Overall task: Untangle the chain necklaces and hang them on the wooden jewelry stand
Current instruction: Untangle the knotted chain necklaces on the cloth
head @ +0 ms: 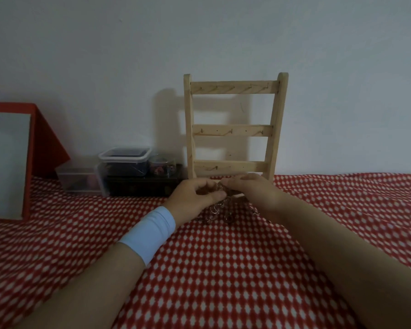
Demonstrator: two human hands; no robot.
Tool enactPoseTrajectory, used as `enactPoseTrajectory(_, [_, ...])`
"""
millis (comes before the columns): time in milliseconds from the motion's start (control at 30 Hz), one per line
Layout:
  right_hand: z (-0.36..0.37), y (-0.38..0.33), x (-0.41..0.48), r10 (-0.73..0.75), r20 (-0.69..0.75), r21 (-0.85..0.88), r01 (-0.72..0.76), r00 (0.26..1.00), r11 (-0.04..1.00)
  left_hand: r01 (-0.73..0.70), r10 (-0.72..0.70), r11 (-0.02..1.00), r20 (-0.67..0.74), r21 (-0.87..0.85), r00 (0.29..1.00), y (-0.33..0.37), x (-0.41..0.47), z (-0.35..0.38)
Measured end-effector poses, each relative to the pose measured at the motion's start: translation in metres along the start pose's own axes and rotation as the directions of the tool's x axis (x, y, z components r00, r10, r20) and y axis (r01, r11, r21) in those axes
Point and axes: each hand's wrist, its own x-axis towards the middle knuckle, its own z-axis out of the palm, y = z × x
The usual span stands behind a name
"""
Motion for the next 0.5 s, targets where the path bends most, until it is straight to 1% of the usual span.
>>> enactPoseTrajectory(100, [0.0,-0.005,-0.002,-0.018,-0.058,-0.147,0.009,0.998,0.989,-0.052,0.052,0.999,-0.078,0.009,0.996,-0.002,0.002,-0.003])
enactPoseTrajectory(167, [0.0,-0.006,-0.003,-0.028,-0.099,-0.207,0.007,0.995,0.978,-0.053,0.056,0.998,-0.085,0.043,0.995,-0.003,0.003,-0.009])
enactPoseTrajectory(233, [-0.002,-0.007,-0.004,-0.055,-0.112,-0.263,0.023,0.992,0.964,-0.025,0.032,0.997,-0.102,0.068,0.994,-0.003,0.005,-0.011])
enactPoseTrajectory(300, [-0.004,-0.008,-0.005,-0.106,-0.036,-0.24,0.094,0.994,0.966,0.033,-0.036,0.999,-0.11,-0.029,0.993,-0.003,0.006,-0.012])
enactPoseTrajectory(367, [-0.008,-0.009,-0.007,-0.138,0.104,-0.183,0.156,0.985,0.971,0.079,-0.091,0.974,-0.051,-0.211,0.995,-0.003,0.006,-0.011])
enactPoseTrajectory(433, [-0.013,-0.014,-0.01,-0.086,0.253,-0.166,0.131,0.964,0.977,0.112,-0.115,0.915,0.015,-0.388,0.993,-0.001,0.006,-0.013])
enactPoseTrajectory(467, [-0.015,-0.016,-0.01,-0.05,0.314,-0.151,0.102,0.948,0.983,0.122,-0.119,0.893,0.035,-0.433,0.992,0.0,0.005,-0.014])
enactPoseTrajectory(500, [-0.017,-0.017,-0.011,-0.03,0.352,-0.141,0.084,0.936,0.986,0.121,-0.115,0.891,0.04,-0.438,0.993,0.0,0.005,-0.015])
